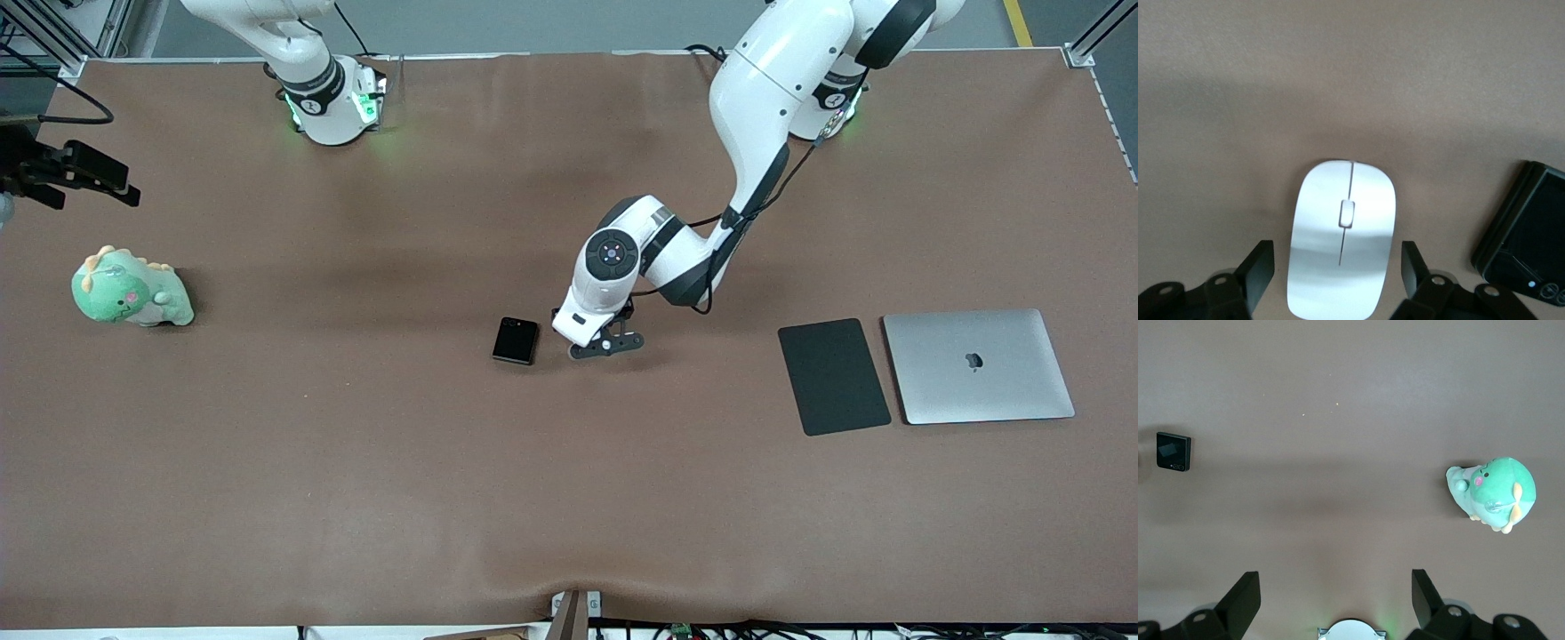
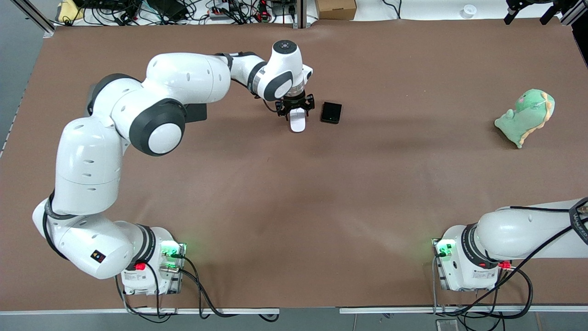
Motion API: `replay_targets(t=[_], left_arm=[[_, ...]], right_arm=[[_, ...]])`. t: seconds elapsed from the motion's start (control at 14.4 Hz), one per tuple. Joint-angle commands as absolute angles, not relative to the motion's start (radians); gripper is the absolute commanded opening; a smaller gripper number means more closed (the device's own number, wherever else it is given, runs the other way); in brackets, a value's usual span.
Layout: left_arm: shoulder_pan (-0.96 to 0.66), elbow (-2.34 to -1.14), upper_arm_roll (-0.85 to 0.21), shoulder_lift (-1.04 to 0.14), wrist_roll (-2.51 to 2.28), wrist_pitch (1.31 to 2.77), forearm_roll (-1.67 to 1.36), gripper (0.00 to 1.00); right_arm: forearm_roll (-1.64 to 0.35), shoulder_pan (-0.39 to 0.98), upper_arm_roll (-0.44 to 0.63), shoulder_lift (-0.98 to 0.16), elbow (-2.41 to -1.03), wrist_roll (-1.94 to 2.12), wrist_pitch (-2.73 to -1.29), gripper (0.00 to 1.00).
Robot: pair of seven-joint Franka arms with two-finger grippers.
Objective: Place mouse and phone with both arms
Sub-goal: 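Lower the left gripper and close it on the white mouse, then carry the mouse toward the mouse pad while the right gripper reaches the phone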
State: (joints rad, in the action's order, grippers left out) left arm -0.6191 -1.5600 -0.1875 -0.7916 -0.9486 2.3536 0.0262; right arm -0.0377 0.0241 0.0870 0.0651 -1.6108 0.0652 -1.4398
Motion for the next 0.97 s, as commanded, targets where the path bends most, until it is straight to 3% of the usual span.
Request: replay_targets(t=[0.0,0.14,0.56,0.9], left_arm=[[-0.637,-1.532,-0.175,-0.818,-0.974,2.362,0.064,0.82],[-0.637,-1.526,-0.175,-0.825,-0.974,2.362,0.072,0.79],[-0.643,-1.516,-0.175,-0.835,-0.966,2.362,0.089,0.45],[-0.611,-1.511,-0.172,-0.793,-0.956,2.352,0.140,0.39]], right_arm=[[-0.034,0.052,0.084,0.002,-1.543,0.071,-1.427,1.00],[-0.034,0.054,0.084,-0.020,-1.545,0.071,-1.428,1.00],[-0.031,0.058,0.084,-0.144,-1.542,0.072,-1.459,1.00],[-0.034,0.061,0.084,-0.230,-1.525,0.069,-1.511,1.00]])
